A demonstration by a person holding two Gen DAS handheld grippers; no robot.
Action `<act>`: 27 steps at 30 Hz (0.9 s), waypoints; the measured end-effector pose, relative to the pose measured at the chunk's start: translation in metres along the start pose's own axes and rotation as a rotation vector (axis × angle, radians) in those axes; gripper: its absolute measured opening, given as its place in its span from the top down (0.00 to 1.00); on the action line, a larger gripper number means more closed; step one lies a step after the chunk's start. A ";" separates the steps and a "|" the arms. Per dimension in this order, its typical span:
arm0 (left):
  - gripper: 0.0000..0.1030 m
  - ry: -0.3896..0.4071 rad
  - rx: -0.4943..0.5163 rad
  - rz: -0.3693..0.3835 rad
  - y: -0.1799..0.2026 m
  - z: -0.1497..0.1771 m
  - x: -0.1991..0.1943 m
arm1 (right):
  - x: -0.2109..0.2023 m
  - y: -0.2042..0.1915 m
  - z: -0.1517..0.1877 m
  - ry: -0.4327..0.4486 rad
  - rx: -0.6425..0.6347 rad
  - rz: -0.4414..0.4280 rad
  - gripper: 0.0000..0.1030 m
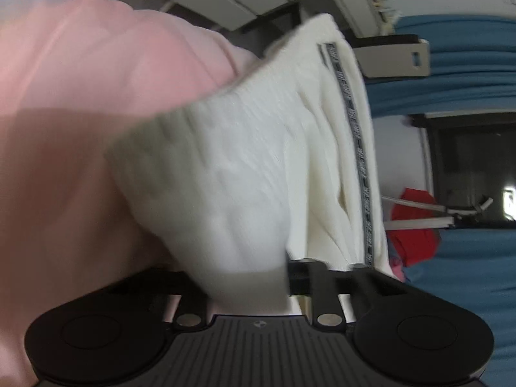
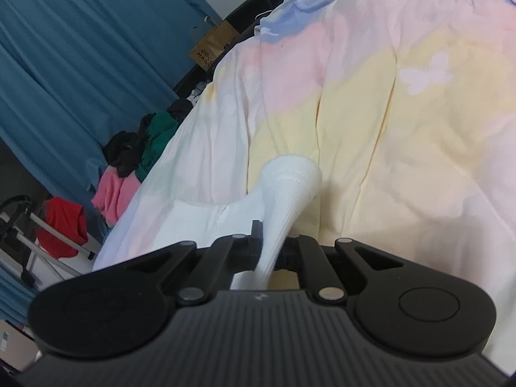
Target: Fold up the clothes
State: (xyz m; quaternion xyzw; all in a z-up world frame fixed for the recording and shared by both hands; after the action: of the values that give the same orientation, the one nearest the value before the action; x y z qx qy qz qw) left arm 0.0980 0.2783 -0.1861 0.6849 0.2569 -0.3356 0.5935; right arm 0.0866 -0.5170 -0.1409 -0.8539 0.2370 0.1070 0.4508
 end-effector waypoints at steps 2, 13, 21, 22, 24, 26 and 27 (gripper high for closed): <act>0.86 -0.005 0.007 0.009 0.003 -0.004 -0.014 | -0.002 0.002 -0.002 0.015 0.004 0.007 0.95; 0.89 -0.028 0.310 -0.076 0.007 -0.052 -0.119 | -0.043 0.003 -0.020 0.127 -0.089 0.165 0.95; 0.83 -0.044 0.580 -0.287 -0.002 -0.045 -0.076 | -0.029 0.039 0.002 -0.036 -0.096 0.353 0.95; 0.79 -0.028 0.619 -0.291 0.002 -0.042 -0.079 | -0.030 0.037 0.001 -0.032 -0.097 0.347 0.95; 0.68 0.004 0.687 -0.291 0.010 -0.035 -0.089 | -0.033 0.030 -0.001 -0.023 -0.125 0.340 0.93; 0.48 0.055 0.776 -0.287 0.017 -0.024 -0.104 | -0.037 0.018 -0.002 -0.013 -0.173 0.339 0.91; 0.38 0.081 0.819 -0.294 0.020 -0.018 -0.111 | -0.039 0.013 -0.002 -0.008 -0.188 0.337 0.91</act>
State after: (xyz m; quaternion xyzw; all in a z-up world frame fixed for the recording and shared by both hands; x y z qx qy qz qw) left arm 0.0444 0.2982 -0.0872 0.8326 0.2204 -0.4635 0.2082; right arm 0.0462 -0.5131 -0.1333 -0.8401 0.3637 0.2061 0.3456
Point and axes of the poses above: each gripper's, at about its wrist camera, not at the fingertips, and x roughly the way its jaws point, y to its right, z to its underside, the point moved 6 cm from there along x, roughly the way its jaws point, and after that the axes turned 11 degrees about -z, right-handed, at the moved point
